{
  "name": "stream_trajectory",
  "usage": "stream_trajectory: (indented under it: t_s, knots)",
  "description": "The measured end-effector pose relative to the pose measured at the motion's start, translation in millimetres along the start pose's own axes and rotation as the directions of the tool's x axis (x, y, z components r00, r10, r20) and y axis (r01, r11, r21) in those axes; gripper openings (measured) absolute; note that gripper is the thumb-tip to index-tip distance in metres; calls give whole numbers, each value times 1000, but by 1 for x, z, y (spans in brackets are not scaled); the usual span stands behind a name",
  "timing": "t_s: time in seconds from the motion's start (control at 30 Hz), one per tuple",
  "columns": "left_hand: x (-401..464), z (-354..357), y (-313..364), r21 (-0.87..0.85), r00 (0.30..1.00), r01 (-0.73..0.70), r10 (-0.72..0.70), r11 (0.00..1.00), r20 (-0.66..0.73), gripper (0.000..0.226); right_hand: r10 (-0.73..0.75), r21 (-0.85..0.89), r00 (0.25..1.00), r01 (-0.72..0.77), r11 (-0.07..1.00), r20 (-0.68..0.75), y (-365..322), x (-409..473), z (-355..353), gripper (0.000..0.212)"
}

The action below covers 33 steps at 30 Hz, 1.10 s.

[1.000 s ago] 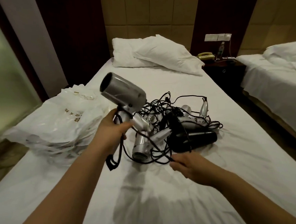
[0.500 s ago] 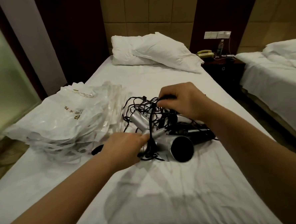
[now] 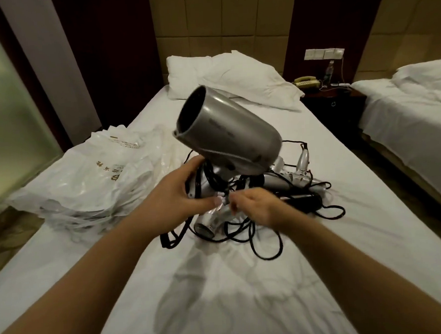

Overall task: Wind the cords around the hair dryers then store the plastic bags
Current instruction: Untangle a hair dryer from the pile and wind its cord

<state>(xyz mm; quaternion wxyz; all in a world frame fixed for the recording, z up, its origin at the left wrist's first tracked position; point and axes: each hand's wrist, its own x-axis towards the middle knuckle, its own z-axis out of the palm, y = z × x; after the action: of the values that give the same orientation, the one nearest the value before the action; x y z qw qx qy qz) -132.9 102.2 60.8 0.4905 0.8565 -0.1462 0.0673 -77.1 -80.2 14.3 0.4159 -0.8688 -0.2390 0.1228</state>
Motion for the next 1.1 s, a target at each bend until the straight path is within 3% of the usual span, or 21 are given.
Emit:
stream_trajectory:
  t_s: [0.1,0.2,0.3,0.4,0.53,0.63,0.7,0.8,0.87,1.0,1.1]
  knots:
    - [8,5,-11,1,990,94,-94,996,-109,42,82,97,991,-92,991,101,13,-6,26,41]
    - [14,7,-26,110,967,191,-168,975,-190,47,98,138,969,-132,982,225,28,-22,34,43]
    - [18,2,-42,375,956,255,-175,891,-235,54,114,6,957,-120,993,267,21,-29,25,43]
    - [18,-2,-57,658,955,294,-232,693,-183,52,11,-249,981,38,968,194,1,-32,5,34]
    - [15,10,-66,881,970,192,-221,433,-103,40,-149,-537,961,255,804,233,-36,-32,-3,23]
    - [13,24,-59,950,992,48,-125,308,-10,31,-198,-669,966,258,697,166,-63,-24,-10,22]
    - [12,30,-54,965,994,-41,-91,260,67,32,-211,-662,974,208,720,76,-70,-15,-23,21]
    - [8,32,-43,945,983,-160,-38,285,178,41,-227,-513,969,144,846,-102,-56,-2,-43,15]
    - [6,28,-39,912,972,-223,3,345,236,54,-205,-394,968,133,909,-147,-40,4,-54,11]
    - [1,18,-37,819,963,-239,22,522,267,77,-98,-73,989,90,993,-108,-10,9,-61,17]
    - [-3,19,-25,684,948,-252,33,685,316,90,-36,133,999,37,990,-8,-1,8,-58,21]
